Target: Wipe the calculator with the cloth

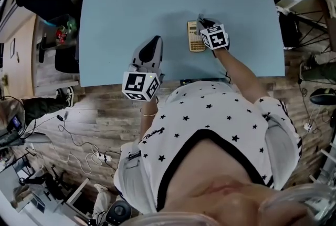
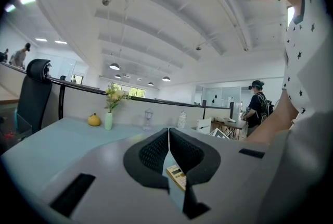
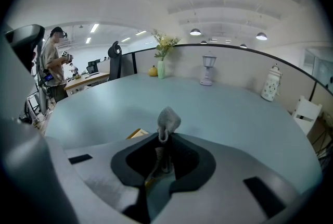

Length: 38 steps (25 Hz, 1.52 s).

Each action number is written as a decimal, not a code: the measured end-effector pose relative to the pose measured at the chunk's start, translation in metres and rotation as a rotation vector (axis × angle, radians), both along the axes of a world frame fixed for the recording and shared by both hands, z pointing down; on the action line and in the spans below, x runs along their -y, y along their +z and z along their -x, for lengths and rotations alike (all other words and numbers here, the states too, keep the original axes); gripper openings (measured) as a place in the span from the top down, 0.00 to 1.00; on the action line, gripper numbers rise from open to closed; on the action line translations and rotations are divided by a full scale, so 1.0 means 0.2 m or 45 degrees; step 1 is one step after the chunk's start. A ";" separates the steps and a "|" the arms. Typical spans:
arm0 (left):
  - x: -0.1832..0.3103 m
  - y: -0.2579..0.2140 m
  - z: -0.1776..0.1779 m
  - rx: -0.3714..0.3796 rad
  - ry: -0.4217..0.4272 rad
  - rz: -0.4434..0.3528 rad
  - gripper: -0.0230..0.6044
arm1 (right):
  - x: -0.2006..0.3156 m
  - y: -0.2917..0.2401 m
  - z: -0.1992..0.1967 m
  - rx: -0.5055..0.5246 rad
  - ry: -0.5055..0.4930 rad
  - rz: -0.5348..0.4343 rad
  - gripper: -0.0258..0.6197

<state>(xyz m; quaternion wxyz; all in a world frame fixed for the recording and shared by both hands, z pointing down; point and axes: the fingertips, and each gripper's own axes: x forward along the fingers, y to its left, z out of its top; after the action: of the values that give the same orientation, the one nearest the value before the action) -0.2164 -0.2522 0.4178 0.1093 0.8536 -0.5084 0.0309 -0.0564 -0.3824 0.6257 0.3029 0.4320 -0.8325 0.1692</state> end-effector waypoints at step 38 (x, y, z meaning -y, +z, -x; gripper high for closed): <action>-0.03 0.04 -0.04 -0.005 -0.022 0.041 0.91 | -0.27 -0.04 0.25 0.063 -0.240 -0.034 0.87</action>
<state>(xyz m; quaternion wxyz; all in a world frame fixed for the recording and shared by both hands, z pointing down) -0.2089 -0.2466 0.4256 0.1242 0.8474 -0.5150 0.0366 -0.1061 -0.3283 0.6175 0.2909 0.3516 -0.8788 0.1395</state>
